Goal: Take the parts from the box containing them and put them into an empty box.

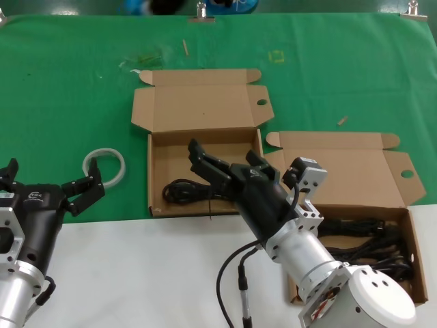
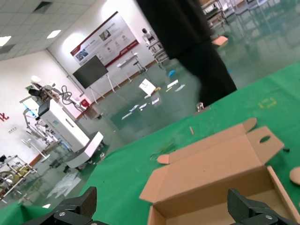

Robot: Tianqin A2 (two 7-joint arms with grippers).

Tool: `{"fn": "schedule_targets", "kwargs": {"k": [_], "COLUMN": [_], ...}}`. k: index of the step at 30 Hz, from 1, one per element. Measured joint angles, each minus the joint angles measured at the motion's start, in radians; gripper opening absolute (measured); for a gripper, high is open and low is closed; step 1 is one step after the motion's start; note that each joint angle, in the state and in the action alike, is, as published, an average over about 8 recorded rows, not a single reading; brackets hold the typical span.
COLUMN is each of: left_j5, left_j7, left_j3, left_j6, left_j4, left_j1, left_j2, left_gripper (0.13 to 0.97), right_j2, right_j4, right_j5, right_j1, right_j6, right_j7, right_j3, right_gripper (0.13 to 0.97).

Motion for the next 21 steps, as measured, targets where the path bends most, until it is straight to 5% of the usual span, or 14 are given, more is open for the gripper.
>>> {"fn": "schedule_targets", "kwargs": {"k": [12,21], "left_j5": [0.0,0.0], "left_j7": [0.0,0.0], "left_j3": [0.0,0.0], "left_j6": [0.0,0.0], "left_j4": [0.0,0.0], "left_j1": [0.0,0.0], "left_j2": [0.0,0.0], "left_gripper": [0.966,0.966], "right_j2": [0.0,0.0], "right_j4": [0.096,0.131], "right_j5": [0.055,0.036], "right_j1": [-0.055,-0.1], "right_j6": [0.063,0.104], "right_j7": [-0.177,-0.206], "right_j3": [0.069,0.112], "right_gripper": [0.966,0.966]}}
